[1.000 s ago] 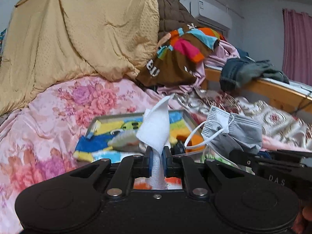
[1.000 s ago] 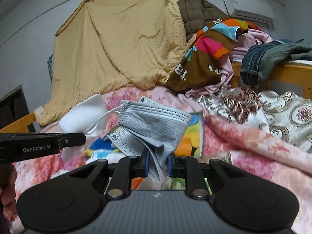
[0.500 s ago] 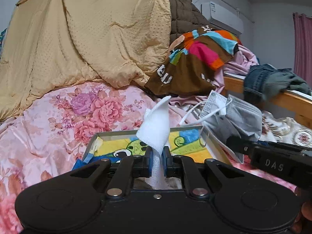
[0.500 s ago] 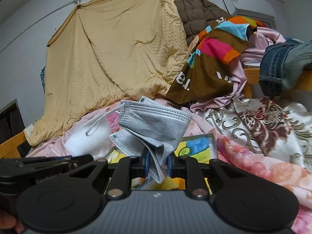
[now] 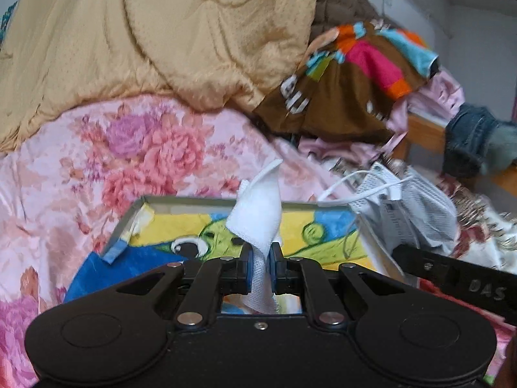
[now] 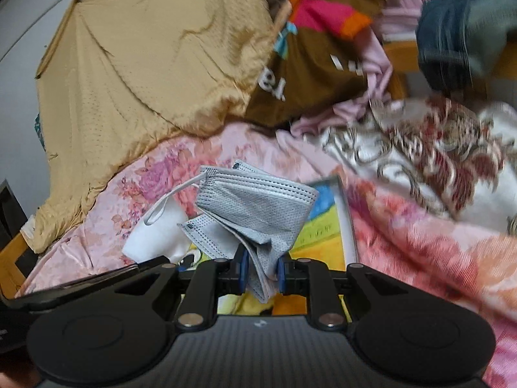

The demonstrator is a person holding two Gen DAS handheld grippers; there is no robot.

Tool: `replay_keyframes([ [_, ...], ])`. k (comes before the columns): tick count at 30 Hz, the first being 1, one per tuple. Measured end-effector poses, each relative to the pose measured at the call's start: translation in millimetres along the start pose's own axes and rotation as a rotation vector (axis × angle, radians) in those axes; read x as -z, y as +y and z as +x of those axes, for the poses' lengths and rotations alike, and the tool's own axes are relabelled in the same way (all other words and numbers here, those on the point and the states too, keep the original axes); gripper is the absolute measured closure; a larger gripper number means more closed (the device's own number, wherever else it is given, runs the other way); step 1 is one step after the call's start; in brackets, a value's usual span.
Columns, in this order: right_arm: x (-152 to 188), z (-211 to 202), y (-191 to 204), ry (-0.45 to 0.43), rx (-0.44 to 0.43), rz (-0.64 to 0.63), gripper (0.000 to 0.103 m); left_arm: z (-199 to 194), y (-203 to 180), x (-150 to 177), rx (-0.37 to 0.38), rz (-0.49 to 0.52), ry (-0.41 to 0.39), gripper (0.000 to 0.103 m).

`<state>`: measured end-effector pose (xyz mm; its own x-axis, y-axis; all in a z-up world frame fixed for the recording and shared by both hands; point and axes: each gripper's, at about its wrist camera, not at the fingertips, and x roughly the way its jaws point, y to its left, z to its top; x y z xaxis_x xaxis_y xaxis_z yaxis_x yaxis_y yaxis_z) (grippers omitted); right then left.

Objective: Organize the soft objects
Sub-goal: 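Carry the gauze and mask over the cartoon tray and lower them with both grippers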

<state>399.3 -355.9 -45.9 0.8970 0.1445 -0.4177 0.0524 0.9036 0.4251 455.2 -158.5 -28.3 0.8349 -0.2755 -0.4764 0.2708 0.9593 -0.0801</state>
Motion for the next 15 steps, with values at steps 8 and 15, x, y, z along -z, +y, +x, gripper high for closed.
replay_keyframes([
  [8, 0.0, 9.0, -6.1, 0.036, -0.001, 0.007, 0.082, 18.4, 5.8, 3.6, -0.010, -0.038, 0.071, 0.092],
  [15, 2.4, 11.9, -3.8, 0.055, 0.007, -0.006, 0.082, 21.1, 9.1, 4.0, -0.005, -0.072, 0.086, 0.092],
])
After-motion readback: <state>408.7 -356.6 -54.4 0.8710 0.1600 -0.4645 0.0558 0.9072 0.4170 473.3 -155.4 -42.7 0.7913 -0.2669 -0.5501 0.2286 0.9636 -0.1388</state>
